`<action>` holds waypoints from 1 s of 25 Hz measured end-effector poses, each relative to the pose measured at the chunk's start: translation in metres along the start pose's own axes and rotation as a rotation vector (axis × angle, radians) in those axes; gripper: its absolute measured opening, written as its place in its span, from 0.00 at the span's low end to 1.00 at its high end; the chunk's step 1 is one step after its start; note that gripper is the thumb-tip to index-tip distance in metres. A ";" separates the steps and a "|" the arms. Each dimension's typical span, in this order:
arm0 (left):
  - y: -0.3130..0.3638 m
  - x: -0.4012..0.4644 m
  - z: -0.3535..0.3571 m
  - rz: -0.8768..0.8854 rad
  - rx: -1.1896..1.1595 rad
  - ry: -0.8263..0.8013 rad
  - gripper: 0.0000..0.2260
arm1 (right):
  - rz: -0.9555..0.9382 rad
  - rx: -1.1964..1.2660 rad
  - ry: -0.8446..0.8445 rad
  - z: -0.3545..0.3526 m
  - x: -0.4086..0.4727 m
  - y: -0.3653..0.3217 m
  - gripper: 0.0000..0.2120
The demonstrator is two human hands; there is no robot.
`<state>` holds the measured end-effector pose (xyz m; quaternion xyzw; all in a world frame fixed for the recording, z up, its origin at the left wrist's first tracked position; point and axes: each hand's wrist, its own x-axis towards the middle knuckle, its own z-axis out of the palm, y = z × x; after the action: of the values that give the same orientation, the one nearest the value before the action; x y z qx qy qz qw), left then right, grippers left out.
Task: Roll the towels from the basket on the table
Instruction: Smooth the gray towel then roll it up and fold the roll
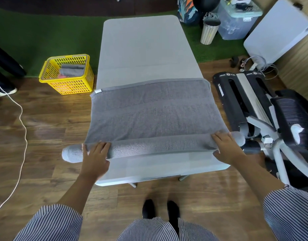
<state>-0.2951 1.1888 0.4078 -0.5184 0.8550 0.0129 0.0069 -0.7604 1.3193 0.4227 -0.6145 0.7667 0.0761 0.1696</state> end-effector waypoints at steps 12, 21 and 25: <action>-0.006 -0.001 -0.012 0.044 -0.019 0.094 0.18 | 0.037 0.109 0.101 -0.007 0.001 0.003 0.18; 0.011 0.001 -0.012 -0.010 -0.035 -0.052 0.20 | 0.019 -0.008 -0.038 -0.008 -0.001 -0.004 0.10; 0.005 -0.002 -0.017 0.043 0.014 -0.034 0.20 | -0.044 0.048 -0.059 -0.011 0.004 0.001 0.09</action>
<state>-0.2986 1.1919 0.4246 -0.4995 0.8658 0.0159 0.0245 -0.7639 1.3123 0.4314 -0.6245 0.7492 0.0721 0.2087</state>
